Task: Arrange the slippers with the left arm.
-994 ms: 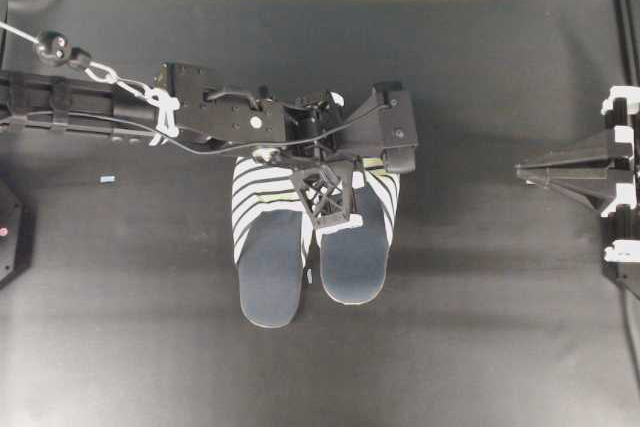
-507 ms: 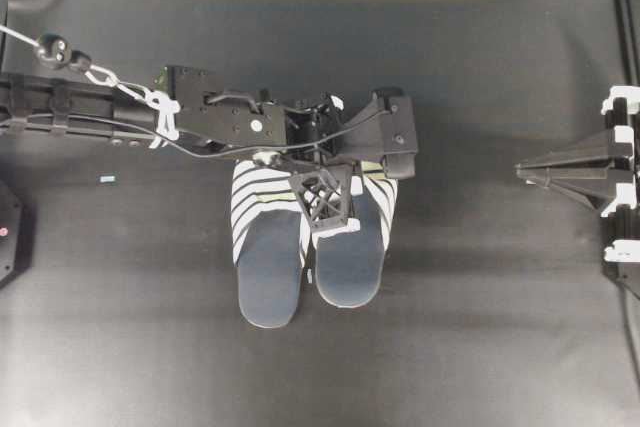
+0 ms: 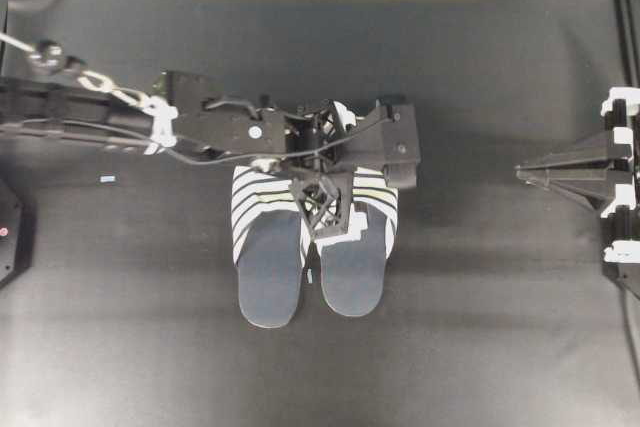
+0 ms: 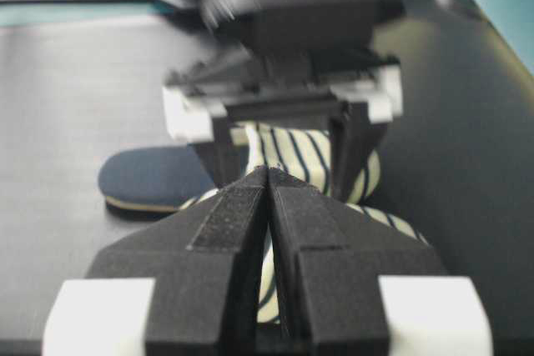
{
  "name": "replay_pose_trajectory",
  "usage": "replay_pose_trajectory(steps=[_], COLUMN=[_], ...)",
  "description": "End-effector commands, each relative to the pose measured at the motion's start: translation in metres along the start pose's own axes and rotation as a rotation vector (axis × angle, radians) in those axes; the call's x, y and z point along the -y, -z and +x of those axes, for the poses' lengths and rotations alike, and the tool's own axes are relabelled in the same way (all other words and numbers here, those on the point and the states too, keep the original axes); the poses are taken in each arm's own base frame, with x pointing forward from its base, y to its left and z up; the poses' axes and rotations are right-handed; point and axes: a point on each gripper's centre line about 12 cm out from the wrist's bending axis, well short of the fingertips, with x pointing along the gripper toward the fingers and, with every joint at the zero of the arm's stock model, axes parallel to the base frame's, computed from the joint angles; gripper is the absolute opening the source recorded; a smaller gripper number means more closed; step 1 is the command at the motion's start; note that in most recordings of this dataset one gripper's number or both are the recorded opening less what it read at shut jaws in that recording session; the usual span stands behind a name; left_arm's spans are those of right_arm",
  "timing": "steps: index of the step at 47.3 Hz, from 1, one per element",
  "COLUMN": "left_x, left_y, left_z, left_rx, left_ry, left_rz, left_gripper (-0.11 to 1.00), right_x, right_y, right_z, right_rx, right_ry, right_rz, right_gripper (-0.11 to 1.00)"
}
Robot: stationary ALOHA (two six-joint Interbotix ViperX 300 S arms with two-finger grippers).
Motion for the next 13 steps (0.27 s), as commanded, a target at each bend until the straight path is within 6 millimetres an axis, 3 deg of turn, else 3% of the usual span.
replay_pose_trajectory(steps=[1,7,13], left_x=[0.011,0.024,0.032], left_y=[-0.025,-0.035,-0.026], left_z=[-0.047,-0.091,-0.118], left_rx=[0.106,0.203,0.263], left_ry=[0.009,0.020,0.030], left_rz=[0.068,0.133,0.147], left_gripper=[0.89,0.89,0.89], right_x=[0.001,0.001,0.001], right_y=[-0.002,-0.001,-0.001], right_z=[0.001,0.001,0.000], right_rx=[0.011,0.008,0.008], right_ry=[0.006,0.006,0.006], right_rz=[0.008,0.008,0.007], right_gripper=[0.00,0.00,0.00])
